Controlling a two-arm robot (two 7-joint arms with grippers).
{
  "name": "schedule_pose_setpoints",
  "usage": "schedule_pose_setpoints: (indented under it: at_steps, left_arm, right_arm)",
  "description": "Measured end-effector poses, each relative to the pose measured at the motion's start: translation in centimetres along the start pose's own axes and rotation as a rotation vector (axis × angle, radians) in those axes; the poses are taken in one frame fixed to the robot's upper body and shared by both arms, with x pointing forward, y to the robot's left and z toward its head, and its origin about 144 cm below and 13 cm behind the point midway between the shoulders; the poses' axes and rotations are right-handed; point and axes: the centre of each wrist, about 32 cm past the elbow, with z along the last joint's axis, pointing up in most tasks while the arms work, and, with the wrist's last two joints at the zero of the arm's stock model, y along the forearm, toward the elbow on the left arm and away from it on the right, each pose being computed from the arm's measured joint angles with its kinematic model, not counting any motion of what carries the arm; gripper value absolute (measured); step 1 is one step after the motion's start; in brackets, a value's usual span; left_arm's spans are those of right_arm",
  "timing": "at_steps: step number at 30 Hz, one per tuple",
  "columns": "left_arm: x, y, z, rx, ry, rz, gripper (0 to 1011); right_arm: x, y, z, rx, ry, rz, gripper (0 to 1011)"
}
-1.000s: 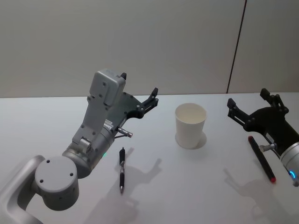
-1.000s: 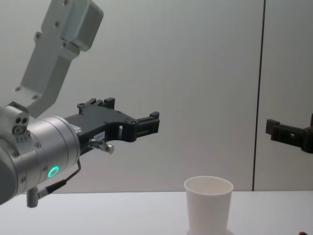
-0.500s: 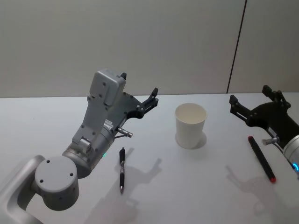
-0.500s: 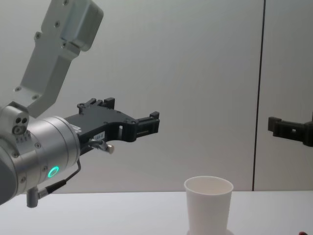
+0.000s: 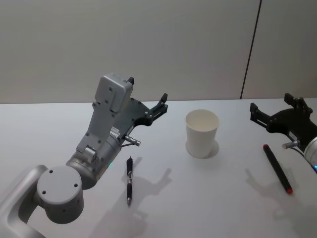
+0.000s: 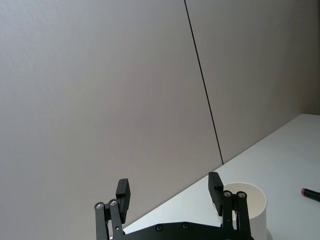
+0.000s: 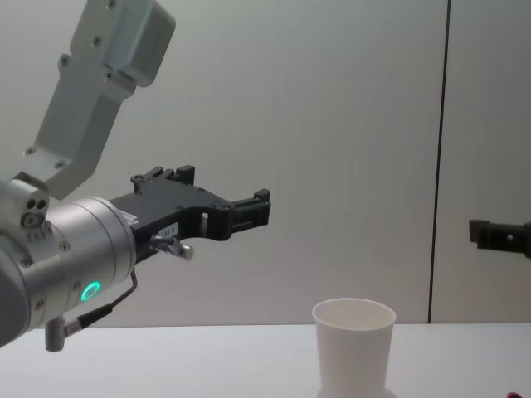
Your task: Place the pen into the pen holder.
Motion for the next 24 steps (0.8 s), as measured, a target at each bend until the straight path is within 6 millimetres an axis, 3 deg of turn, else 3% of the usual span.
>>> schedule_pose_setpoints:
  at_steps: [24]
  left_arm:
    - [0.0, 0.0, 0.0, 0.000, 0.000, 0.000, 1004]
  right_arm:
    - [0.9, 2.7, 0.0, -0.203, -0.030, -0.081, 1002]
